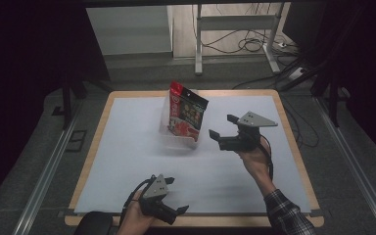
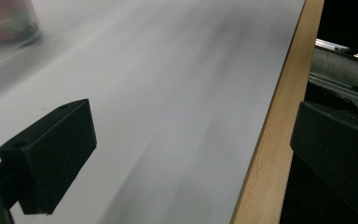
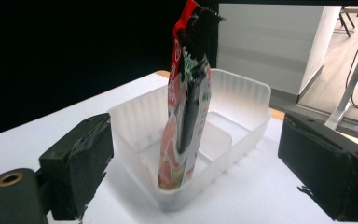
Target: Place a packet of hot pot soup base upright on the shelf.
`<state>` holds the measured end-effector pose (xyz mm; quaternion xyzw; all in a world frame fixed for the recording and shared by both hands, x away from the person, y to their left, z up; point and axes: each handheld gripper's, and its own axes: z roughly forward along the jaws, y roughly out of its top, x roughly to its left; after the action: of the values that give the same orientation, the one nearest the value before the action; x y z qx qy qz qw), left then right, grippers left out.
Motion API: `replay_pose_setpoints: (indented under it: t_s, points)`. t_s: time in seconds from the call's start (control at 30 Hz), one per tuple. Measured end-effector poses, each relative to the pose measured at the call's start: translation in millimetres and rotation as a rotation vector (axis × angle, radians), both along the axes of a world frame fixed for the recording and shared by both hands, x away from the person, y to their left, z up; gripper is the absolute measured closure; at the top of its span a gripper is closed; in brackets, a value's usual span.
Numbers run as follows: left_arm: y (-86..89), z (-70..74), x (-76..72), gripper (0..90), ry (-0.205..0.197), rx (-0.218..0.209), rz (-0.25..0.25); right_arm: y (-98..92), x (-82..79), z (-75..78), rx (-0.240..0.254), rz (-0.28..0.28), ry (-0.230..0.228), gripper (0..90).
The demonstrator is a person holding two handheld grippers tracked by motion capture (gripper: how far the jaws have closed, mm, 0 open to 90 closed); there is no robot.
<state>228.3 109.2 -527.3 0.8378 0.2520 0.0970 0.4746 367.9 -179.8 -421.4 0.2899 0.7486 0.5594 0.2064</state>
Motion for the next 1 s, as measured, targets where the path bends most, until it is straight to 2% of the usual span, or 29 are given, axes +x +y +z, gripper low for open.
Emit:
replay_pose_setpoints:
  t_s: [0.17,0.4,0.7,1.0]
  points:
    - [-0.4,-0.1,-0.2,0.2,0.000,-0.001,0.002,-9.2,-13.3,-2.0,-0.026,-0.006,0.005,7.9]
    - [1.1,0.4,0.4,0.1,-0.003,-0.009,0.010,-21.5,-31.2,-7.9,-0.024,-0.020,0.015,6.1]
    - [1.2,0.3,0.6,0.1,0.000,-0.010,0.010,-38.8,-51.8,-19.9,-0.030,-0.073,0.004,2.7]
    - [1.6,0.3,0.7,0.0,-0.001,-0.008,0.011,-59.1,-72.0,-30.0,-0.031,-0.096,-0.001,1.2]
